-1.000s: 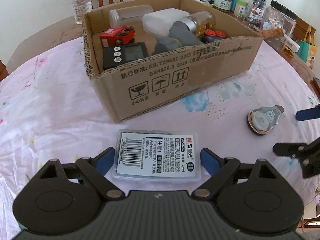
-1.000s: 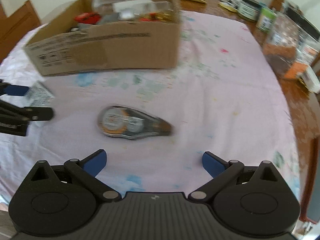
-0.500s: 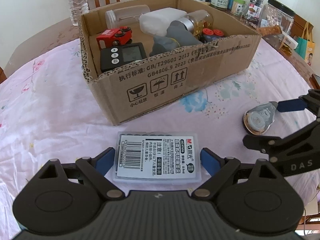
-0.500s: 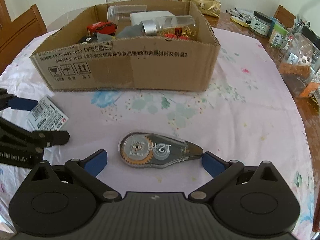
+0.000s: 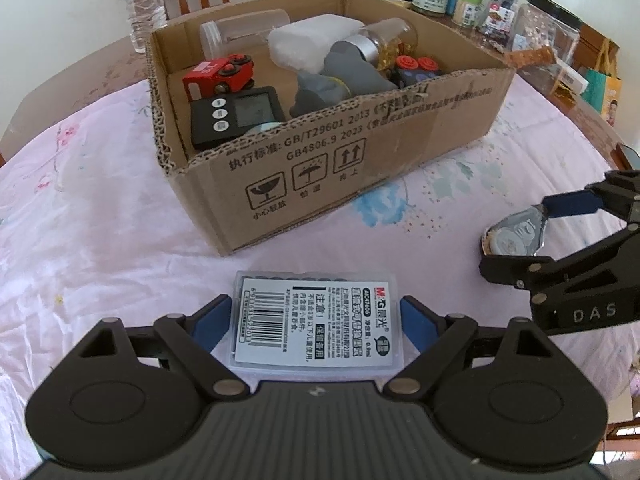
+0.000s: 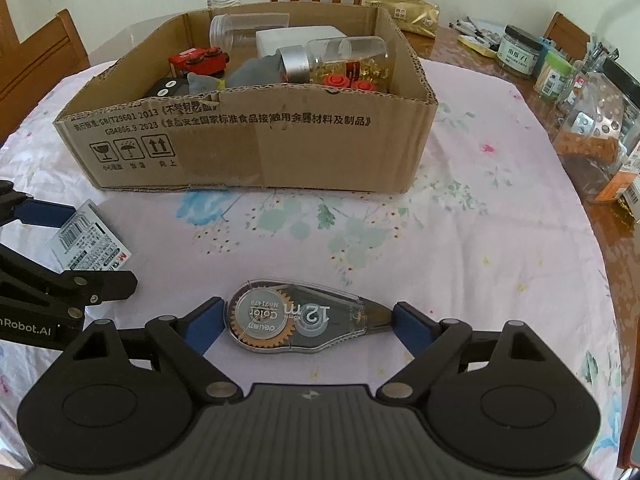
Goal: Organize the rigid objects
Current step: 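Close the right tool around the correction tape roller, then carry the tape roller into the box and open right tool while left tool holds the pack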
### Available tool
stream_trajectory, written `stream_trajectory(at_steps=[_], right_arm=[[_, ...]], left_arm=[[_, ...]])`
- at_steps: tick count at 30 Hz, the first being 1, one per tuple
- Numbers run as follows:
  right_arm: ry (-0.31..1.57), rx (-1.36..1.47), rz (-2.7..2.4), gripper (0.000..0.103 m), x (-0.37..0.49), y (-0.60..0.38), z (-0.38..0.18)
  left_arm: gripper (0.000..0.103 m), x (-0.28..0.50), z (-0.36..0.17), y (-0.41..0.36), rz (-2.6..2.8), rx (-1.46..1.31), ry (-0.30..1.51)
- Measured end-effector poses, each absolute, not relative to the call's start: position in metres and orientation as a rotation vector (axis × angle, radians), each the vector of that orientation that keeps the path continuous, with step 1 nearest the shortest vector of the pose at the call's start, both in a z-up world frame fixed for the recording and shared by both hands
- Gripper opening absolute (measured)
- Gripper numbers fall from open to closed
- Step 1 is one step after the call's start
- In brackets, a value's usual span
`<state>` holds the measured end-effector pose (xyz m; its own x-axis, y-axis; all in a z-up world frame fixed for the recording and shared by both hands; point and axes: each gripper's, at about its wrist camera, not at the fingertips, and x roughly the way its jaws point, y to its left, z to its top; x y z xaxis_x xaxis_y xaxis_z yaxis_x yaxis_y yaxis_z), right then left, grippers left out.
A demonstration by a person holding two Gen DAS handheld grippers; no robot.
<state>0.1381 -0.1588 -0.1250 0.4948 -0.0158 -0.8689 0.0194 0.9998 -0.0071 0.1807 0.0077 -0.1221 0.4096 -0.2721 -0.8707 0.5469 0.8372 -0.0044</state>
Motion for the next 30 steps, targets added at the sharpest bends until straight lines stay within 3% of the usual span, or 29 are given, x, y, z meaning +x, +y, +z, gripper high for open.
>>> stream_trajectory(at_steps=[12,23,30], right_arm=[[1.031,-0.036,0.052,0.093,0.142,-0.171,-0.086],[0.867,-0.057,0.136,0.093,0.182,-0.173,-0.022],[0.851,-0.062,0.171,0.093,0.225,-0.164,-0.03]], left_arm=[[0.089,0.178,-0.091,0.013,-0.61,0.337,1.018],[0.089,0.176,-0.041,0.022,-0.635,0.314,0.964],[0.089,0.186,-0.021,0.03,-0.567,0.265,0.93]])
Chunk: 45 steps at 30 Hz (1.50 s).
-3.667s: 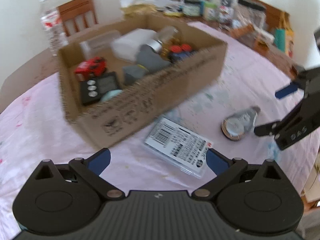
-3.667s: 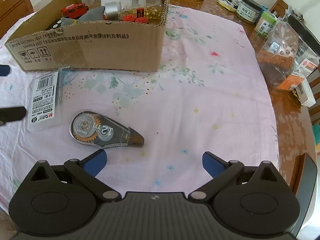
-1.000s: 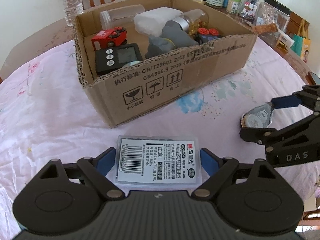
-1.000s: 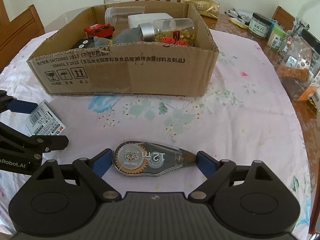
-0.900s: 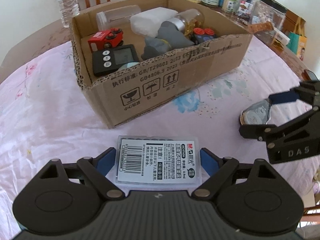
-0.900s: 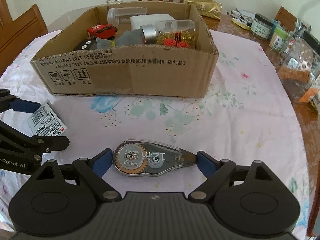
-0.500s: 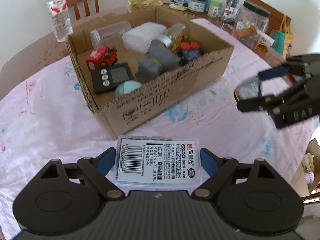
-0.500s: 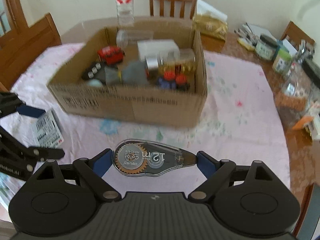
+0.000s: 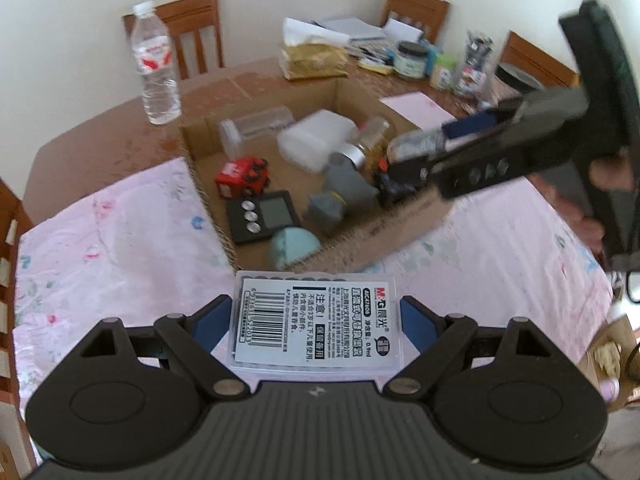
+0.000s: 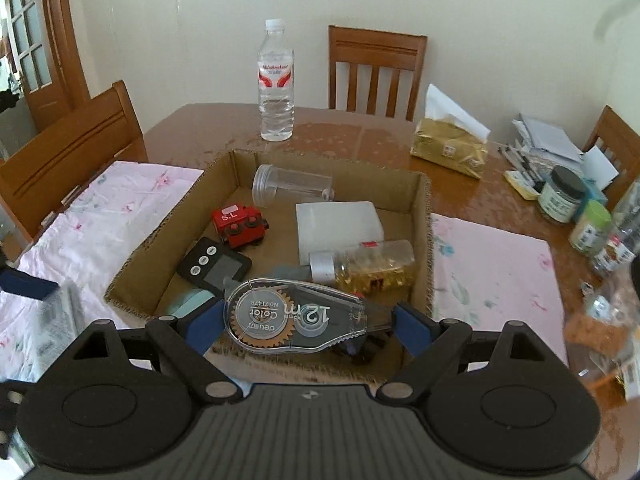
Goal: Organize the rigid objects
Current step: 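Carry the tape roller into the box and open right tool while left tool holds the pack, then lower the barcode card pack into the box and open the left tool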
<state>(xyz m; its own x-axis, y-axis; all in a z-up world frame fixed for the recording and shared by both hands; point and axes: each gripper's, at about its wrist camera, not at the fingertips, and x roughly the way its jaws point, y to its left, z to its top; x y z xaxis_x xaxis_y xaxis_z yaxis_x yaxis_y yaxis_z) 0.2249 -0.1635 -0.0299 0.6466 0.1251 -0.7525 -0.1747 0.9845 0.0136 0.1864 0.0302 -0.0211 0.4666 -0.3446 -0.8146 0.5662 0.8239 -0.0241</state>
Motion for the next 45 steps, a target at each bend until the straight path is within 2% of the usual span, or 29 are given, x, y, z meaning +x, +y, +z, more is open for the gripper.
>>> stream_trajectory(at_steps=[10,14,37,40,42,45], right_arm=[[0.921,-0.087,0.218,0.093,0.241,-0.151,-0.058],[0.932,-0.089,0.241,0.103,0.24,-0.15,-0.058],[0.866,0.022,0.111,0.103,0.195,-0.201,-0.026],[0.87,0.033,0.106,0.103,0.194,-0.204,-0.027],[0.871,0.032,0.107,0.103,0.193,-0.204,-0.027],[0.872,0.029,0.109,0.103,0.193,-0.205,-0.027]], left_arm=[[0.089,0.214,-0.007,0.035,-0.475,0.232,0.875],[0.089,0.224,-0.006,0.03,-0.473,0.232,0.87],[0.089,0.312,-0.042,-0.056,-0.518,0.342,0.846],[0.09,0.316,-0.045,-0.059,-0.497,0.354,0.832],[0.099,0.315,-0.045,-0.059,-0.471,0.359,0.802],[0.1,0.31,-0.041,-0.056,-0.432,0.369,0.751]])
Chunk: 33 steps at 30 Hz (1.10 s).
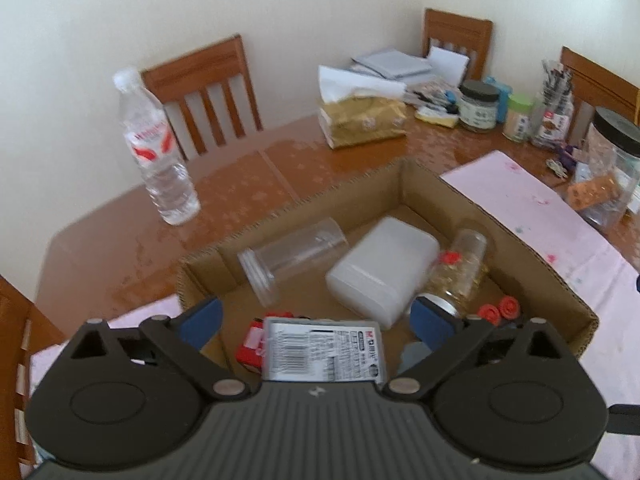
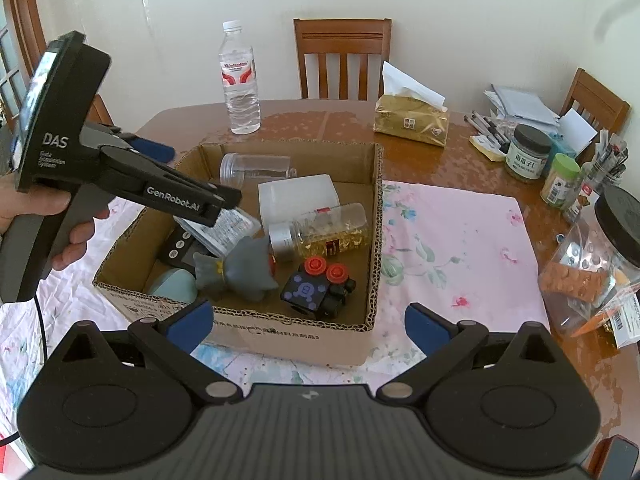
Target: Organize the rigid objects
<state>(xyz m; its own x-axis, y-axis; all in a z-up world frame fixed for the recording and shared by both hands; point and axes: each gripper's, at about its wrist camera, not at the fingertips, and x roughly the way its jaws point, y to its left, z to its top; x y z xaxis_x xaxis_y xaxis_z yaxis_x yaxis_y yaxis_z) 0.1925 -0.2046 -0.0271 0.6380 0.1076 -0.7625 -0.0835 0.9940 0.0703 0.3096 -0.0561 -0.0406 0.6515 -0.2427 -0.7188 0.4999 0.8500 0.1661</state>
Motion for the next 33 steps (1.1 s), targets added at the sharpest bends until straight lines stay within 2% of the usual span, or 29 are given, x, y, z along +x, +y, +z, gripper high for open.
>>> stream_trajectory(at_steps=[10,17,25,33], right_arm=[[0.909,0.028,0.086,0.103,0.201,-0.199,-0.02],[1.003,0.055,-0.01,0.103,0.205,-0.193,-0.019],[1.024,0.037,-0.044,0.103,0.197,-0.182,-0.008],[0.99,0.02,-0.047,0.103,0.191,-0.175,0.012]], left_arm=[[0.102,0.278,-0.019,-0.024,-0.352,0.204,0.735],[0.102,0.24,-0.019,-0.002,-0.236,0.071,0.864],[0.102,0.201,-0.005,-0.001,-0.154,0.077,0.938],[0.102,0.187,0.017,-0.006,-0.165,0.069,0.911]])
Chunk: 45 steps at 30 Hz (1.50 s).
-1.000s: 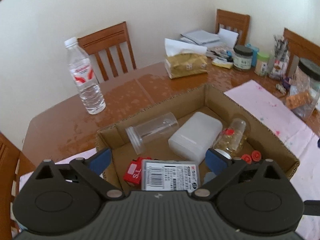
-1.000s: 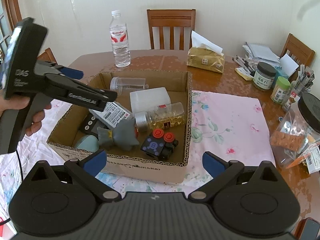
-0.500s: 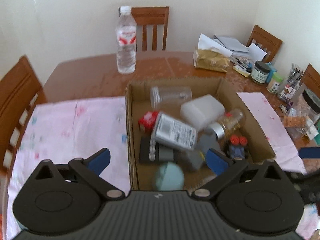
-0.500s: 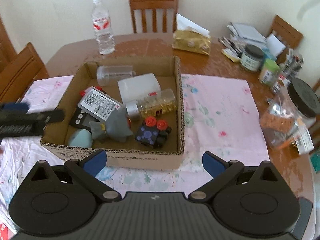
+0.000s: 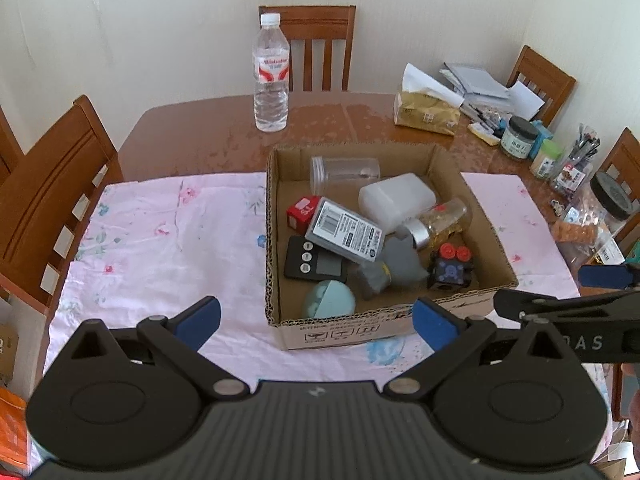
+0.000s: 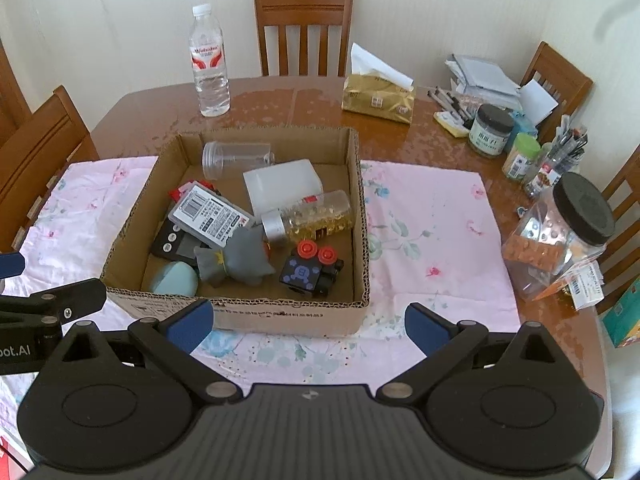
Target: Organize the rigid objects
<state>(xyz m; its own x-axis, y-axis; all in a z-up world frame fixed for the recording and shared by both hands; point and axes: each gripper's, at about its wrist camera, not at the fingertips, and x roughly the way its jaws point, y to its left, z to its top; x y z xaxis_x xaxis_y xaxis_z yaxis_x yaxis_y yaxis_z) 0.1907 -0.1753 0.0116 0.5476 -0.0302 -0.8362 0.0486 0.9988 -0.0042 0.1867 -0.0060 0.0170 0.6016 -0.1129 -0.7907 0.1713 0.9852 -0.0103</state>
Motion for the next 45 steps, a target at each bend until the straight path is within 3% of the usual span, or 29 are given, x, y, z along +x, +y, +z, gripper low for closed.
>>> stream_trajectory(at_steps=[45], right_arm=[[0.969,0.024,-0.061,0.103,0.196,-0.179,0.02]], left_arm=[[0.102,0.195,0.02,-0.011,-0.116,0.09,0.929]])
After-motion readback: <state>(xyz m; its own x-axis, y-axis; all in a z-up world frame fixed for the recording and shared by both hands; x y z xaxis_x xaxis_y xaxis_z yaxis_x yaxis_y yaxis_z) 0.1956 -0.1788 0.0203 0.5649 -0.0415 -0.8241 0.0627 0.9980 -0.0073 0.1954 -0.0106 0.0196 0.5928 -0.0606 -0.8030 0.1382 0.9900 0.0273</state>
